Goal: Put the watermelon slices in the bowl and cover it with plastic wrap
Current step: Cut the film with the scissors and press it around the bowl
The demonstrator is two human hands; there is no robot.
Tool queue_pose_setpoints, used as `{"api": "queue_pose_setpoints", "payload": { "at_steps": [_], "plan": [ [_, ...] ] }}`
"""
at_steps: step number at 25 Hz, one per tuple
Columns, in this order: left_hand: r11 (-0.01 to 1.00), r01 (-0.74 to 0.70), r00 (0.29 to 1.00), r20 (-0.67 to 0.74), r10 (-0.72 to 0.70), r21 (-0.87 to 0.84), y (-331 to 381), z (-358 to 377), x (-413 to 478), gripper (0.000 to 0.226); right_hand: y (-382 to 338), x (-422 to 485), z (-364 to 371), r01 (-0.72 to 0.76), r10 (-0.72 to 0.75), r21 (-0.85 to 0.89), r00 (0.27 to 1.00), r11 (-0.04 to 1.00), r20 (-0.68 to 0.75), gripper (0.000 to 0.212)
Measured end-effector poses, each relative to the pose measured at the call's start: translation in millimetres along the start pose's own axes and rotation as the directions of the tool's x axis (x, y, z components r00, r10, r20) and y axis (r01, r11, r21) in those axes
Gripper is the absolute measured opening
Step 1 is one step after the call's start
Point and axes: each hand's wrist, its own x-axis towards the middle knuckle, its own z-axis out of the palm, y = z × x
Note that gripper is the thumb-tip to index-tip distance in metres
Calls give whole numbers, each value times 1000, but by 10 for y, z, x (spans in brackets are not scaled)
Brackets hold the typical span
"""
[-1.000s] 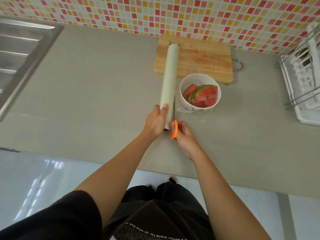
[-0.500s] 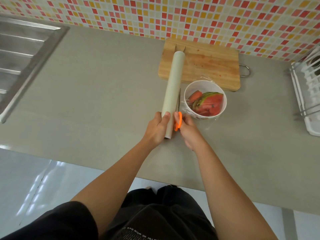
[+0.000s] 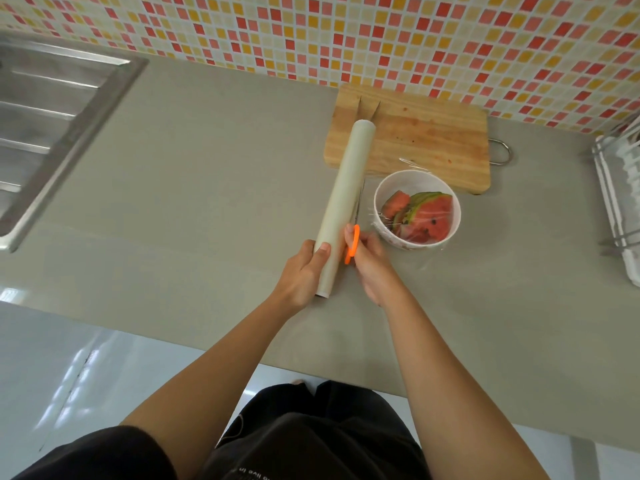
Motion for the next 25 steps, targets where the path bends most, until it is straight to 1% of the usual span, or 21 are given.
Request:
{"api": "queue_pose_setpoints", "payload": {
  "at_steps": [2, 4, 6, 8, 10, 12, 16, 20, 22, 23, 25],
  "plan": [
    [1000, -5, 1000, -6, 5, -15, -15, -61, 15, 27, 64, -34, 44, -43, 43, 23, 999, 999, -12, 35],
    [999, -10, 1000, -7, 10, -45, -15, -114, 31, 27, 133, -62, 60, -53, 53, 43, 998, 998, -14, 40],
    [999, -8, 1000, 7, 8, -54, -1, -154, 42, 29, 108, -37, 79, -41, 42, 59, 999, 997, -20, 37],
    [999, 0, 1000, 26, 1, -36, 8, -191, 53, 38, -33, 49, 115, -46, 50, 84, 998, 995, -42, 35],
    [1000, 12, 999, 38, -12, -12, 16, -223, 63, 48, -194, 144, 157, -60, 63, 69, 997, 996, -39, 35],
    [1000, 15, 999, 45, -15, -8, 25, -254, 75, 51, -236, 194, 190, -32, 34, 71, 999, 997, -32, 35],
    [1000, 5, 999, 44, -6, 4, 28, -349, 108, 49, -187, 235, 219, 74, -65, 142, 996, 987, -68, 29],
    [1000, 12, 997, 74, -14, 25, -59, -490, 121, 49, -296, 337, 282, 82, -72, 132, 995, 988, -75, 37],
    [1000, 13, 995, 94, -15, 26, -83, -552, 118, 42, -307, 383, 289, 84, -71, 138, 992, 987, -102, 36],
    [999, 15, 995, 100, -18, 28, -85, -585, 120, 35, -320, 408, 298, 84, -71, 137, 993, 987, -96, 36],
    [999, 14, 994, 107, -19, 46, -91, -652, 128, 32, -368, 465, 324, 66, -58, 132, 996, 989, -64, 38]
  ]
}}
